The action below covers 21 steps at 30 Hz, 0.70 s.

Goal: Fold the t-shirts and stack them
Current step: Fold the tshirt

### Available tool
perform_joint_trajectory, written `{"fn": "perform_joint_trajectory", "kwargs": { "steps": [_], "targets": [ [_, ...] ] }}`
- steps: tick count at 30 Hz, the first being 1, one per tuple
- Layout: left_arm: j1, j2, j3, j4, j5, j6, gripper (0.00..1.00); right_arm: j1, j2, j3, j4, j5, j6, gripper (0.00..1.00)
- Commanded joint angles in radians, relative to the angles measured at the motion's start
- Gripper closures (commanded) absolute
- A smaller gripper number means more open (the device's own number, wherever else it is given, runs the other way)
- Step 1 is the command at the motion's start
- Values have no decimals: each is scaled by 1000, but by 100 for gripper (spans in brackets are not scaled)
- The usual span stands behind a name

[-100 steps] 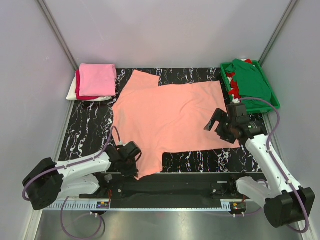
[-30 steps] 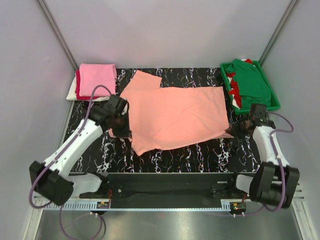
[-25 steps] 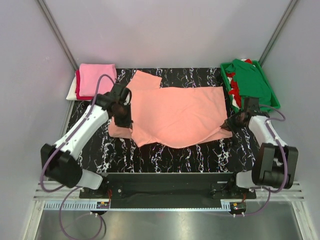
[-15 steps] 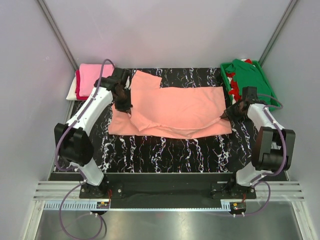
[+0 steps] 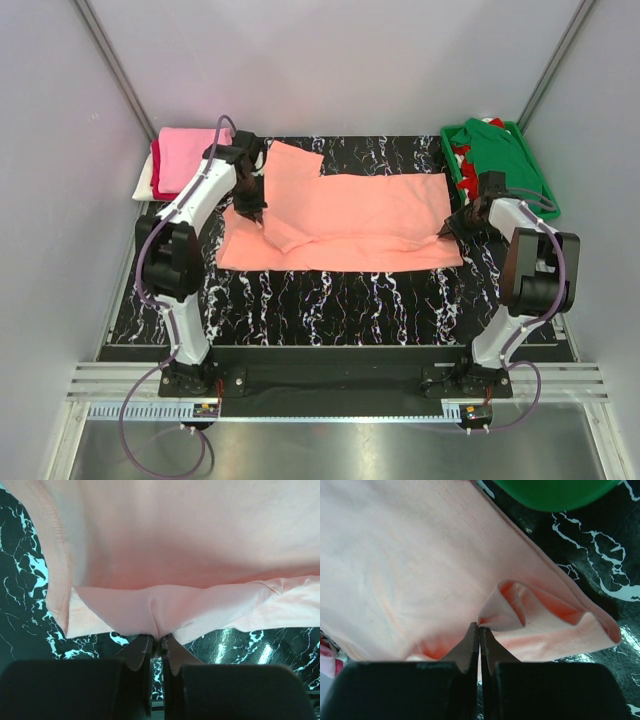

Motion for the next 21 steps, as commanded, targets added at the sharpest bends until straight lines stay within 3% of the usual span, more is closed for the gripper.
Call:
{"fn": "perform_joint_trajectory", "kwargs": {
  "steps": [1, 12, 15, 19, 21],
  "targets": [
    [19, 16, 71, 6, -6, 21, 99, 2, 21, 61, 18, 35, -22, 100],
    [50, 96, 157, -20, -20, 49, 99, 4, 86, 101, 9, 69, 1, 100],
    [57, 142, 178, -20, -21, 49, 95, 2, 121, 116, 4, 65, 1, 100],
    [67, 248, 259, -53, 19, 26, 82, 2, 158, 153, 0, 46, 7, 78],
    [68, 274, 345, -104, 26, 22, 75, 2, 166, 200, -25, 29, 7, 52]
  ]
}}
